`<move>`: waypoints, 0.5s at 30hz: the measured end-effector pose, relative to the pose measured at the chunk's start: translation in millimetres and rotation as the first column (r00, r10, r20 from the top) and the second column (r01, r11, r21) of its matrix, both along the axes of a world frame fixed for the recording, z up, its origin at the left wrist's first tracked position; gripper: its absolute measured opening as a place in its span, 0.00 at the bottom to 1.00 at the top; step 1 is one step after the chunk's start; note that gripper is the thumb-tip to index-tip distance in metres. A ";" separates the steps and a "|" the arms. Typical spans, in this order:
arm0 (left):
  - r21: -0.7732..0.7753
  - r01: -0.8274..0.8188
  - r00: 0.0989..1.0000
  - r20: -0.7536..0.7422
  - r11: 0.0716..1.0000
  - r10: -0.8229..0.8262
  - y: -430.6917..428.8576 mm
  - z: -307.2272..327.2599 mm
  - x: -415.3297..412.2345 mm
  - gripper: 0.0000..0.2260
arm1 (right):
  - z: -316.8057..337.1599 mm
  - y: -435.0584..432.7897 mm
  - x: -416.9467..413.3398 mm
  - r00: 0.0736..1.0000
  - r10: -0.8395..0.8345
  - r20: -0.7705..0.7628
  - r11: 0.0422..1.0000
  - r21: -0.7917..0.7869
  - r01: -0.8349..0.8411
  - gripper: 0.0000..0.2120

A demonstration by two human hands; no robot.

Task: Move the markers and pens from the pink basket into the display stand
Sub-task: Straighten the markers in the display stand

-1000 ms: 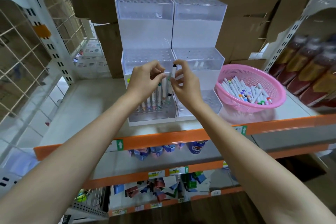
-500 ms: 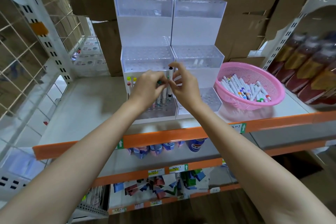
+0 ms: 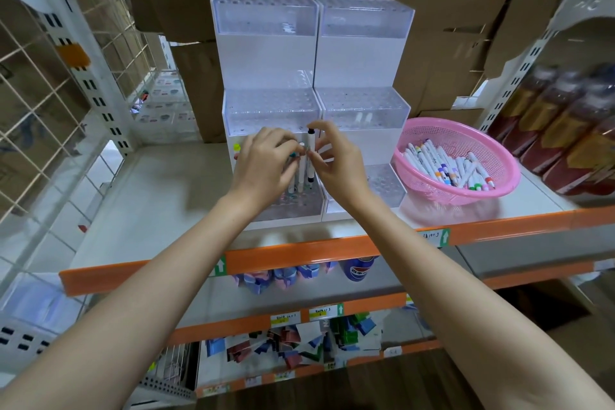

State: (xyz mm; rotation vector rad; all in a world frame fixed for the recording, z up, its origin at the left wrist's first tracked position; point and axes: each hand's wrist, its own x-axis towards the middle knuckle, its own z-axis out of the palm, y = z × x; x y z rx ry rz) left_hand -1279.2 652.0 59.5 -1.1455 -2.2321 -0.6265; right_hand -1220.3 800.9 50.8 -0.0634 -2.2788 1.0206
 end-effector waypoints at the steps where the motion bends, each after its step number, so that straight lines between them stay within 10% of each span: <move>1: -0.005 -0.003 1.000 0.001 1.000 0.003 -1.8 -1.0 0.5 0.09 | -0.5 -0.5 0.3 1.000 0.000 -0.004 1.000 0.006 0.000 0.16; 15: -0.136 -0.009 1.000 0.012 0.991 0.011 -17.7 -12.6 5.6 0.21 | -2.2 1.5 1.4 0.999 -0.012 0.047 0.999 0.039 0.010 0.16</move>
